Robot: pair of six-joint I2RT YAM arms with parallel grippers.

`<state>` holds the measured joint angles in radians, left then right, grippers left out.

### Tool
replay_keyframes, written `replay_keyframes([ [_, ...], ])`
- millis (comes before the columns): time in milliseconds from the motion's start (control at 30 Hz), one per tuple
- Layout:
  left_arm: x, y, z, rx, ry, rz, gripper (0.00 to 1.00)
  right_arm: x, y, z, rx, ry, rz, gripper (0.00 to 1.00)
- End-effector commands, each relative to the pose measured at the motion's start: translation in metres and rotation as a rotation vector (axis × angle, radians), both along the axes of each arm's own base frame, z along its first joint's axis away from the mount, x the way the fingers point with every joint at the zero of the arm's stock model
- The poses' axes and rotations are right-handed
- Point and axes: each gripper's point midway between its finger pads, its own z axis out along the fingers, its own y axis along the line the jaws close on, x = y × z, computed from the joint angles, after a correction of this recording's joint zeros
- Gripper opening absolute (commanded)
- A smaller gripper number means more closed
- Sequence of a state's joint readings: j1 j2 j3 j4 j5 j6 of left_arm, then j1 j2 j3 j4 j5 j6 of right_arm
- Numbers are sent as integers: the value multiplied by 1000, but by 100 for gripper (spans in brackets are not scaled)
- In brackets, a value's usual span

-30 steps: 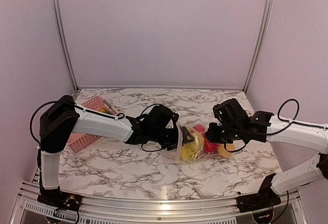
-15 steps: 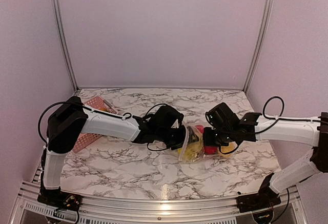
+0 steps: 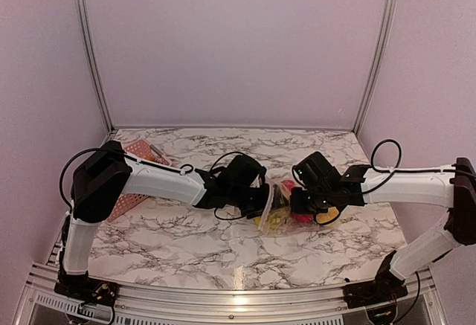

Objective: Open the zip-top bag and remove the fake food
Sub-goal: Pick up the fake fruit from the zipper food storage bag.

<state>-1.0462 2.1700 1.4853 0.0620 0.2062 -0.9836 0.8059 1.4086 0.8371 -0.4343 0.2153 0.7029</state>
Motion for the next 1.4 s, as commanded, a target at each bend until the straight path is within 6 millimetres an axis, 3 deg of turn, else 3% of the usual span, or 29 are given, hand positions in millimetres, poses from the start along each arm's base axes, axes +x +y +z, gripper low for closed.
replay_keyframes([
  [0, 0, -4, -13, 30, -5, -5, 78, 4, 16, 5, 42, -17, 37, 27],
  [233, 8, -3, -11, 31, -29, 22, 80, 3, 18, 7, 57, -16, 39, 30],
  [600, 13, 9, 20, -11, -108, 31, 63, 1, 4, 22, 46, -46, 1, 24],
  [900, 2, 34, 42, -25, -145, 38, 62, 1, 1, 34, 52, -70, -7, 25],
  [1367, -10, 72, 43, 33, -166, 67, 62, 2, -2, 46, 56, -94, -14, 26],
])
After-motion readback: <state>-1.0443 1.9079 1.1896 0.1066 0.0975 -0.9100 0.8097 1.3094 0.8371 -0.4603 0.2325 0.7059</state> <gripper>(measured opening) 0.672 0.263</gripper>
